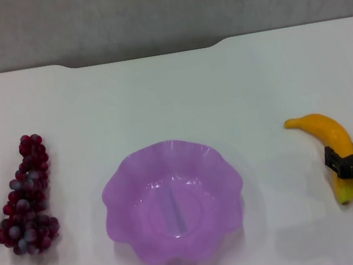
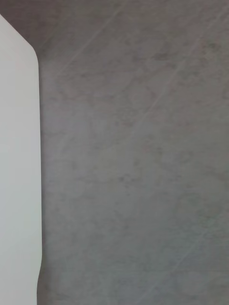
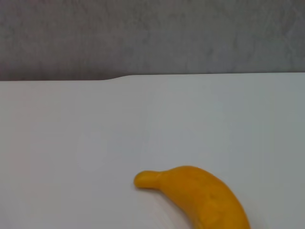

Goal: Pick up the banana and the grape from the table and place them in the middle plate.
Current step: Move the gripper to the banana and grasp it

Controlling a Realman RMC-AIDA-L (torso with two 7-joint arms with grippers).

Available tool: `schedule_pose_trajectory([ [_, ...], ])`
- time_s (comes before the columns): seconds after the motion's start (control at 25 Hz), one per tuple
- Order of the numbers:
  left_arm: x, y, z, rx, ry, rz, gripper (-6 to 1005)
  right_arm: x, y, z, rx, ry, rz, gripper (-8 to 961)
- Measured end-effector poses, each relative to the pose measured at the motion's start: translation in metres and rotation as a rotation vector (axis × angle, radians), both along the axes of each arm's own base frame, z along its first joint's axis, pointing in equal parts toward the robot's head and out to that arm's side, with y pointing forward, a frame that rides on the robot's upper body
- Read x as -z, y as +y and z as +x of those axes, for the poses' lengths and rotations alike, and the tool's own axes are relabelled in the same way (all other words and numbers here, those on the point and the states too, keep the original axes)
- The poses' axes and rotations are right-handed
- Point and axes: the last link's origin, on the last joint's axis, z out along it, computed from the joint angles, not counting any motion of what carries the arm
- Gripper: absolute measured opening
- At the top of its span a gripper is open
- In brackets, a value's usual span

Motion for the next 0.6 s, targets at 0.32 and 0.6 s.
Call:
schedule_pose_trajectory([
  [0.32,-0.0003,0.0,-0.0002,-0.001,-0.001,0.002,676,-0.0001,-0.0004,0.0004,0.001,0.0,0.0,532],
  [0.6,0.0,0.0,-0.0001,0.0,0.0,0.0,676,-0.0001,-0.0005,0.0007,0.002,-0.001,0.0,500],
])
